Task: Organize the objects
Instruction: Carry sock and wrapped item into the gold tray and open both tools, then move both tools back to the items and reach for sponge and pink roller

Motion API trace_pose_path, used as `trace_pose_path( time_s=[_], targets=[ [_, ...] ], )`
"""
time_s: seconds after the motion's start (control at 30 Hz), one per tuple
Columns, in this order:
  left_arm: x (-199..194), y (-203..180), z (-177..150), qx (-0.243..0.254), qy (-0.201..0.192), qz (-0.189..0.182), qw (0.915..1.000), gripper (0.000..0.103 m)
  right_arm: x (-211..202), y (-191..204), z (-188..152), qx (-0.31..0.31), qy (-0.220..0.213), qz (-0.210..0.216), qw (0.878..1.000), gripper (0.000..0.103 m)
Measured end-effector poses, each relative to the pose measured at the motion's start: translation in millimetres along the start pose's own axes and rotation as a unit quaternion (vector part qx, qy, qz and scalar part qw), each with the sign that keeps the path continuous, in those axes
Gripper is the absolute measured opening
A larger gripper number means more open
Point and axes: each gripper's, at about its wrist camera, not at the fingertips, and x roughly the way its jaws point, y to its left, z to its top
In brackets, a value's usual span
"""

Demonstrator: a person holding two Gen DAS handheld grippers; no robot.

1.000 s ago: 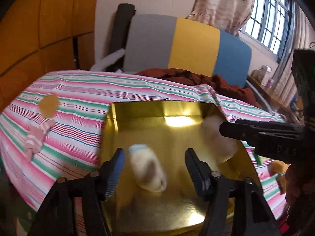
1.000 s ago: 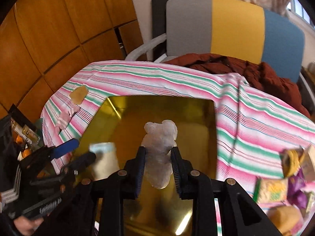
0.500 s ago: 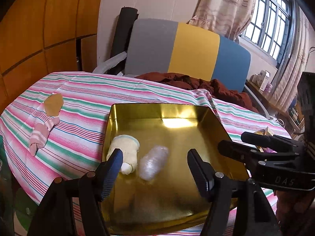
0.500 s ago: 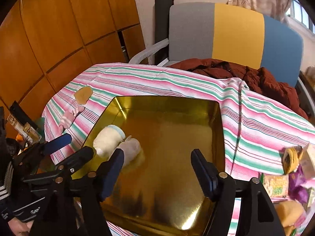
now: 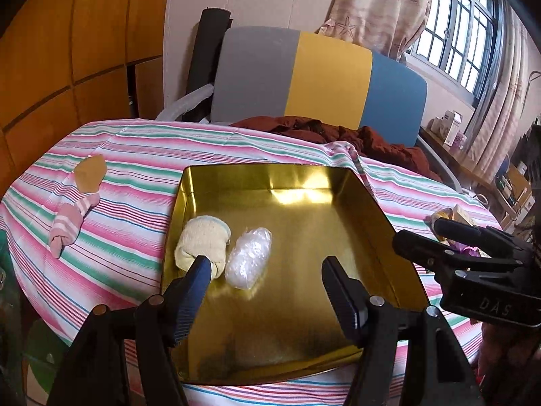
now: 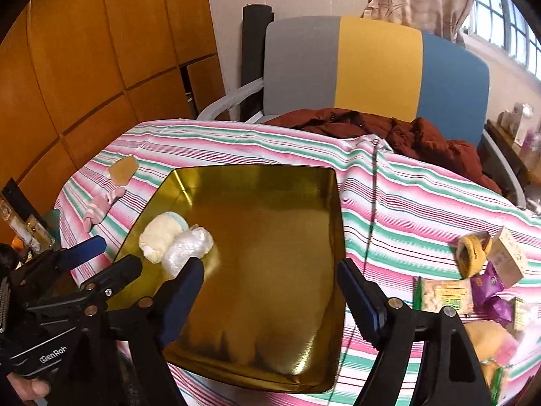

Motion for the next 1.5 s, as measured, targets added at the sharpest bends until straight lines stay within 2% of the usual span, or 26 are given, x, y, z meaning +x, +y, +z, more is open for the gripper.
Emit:
trace_pose_path(
  time_s=[0.43,0.73,0.93,1.13,1.3,1.4,1.5],
  targets=[
    [5,-9,-5,-0.008,0.015,-0.039,0.9991,0.069,-5,-22,-18,0.022,0.003,-0.025,0.999,0.085],
    [4,-47,-2,0.05,0.019,-0.074,0.9959,0.069,-16,-56,-32,0.057,0.008,-0.043,0.997,0.086],
    [4,-81,-4,0.1,0.025,-0.115,0.988,0.069,-36,-97,-45,0.094,0.008,-0.073,0.993,0.087],
    [3,-125,-8,0.158,0.034,-0.166,0.9727,0.069,-63,-152,-60,0.148,0.01,-0.105,0.983,0.088],
    [9,-173,-15,0.217,0.05,-0.216,0.9507,0.069,-95,-208,-74,0.2,0.003,-0.148,0.968,0.088],
    [17,-202,-19,0.246,0.065,-0.248,0.935,0.069,-110,-236,-80,0.231,-0.004,-0.163,0.959,0.088],
    [27,-229,-21,0.265,0.08,-0.267,0.9229,0.069,-125,-262,-87,0.26,-0.015,-0.172,0.95,0.088]
  ],
)
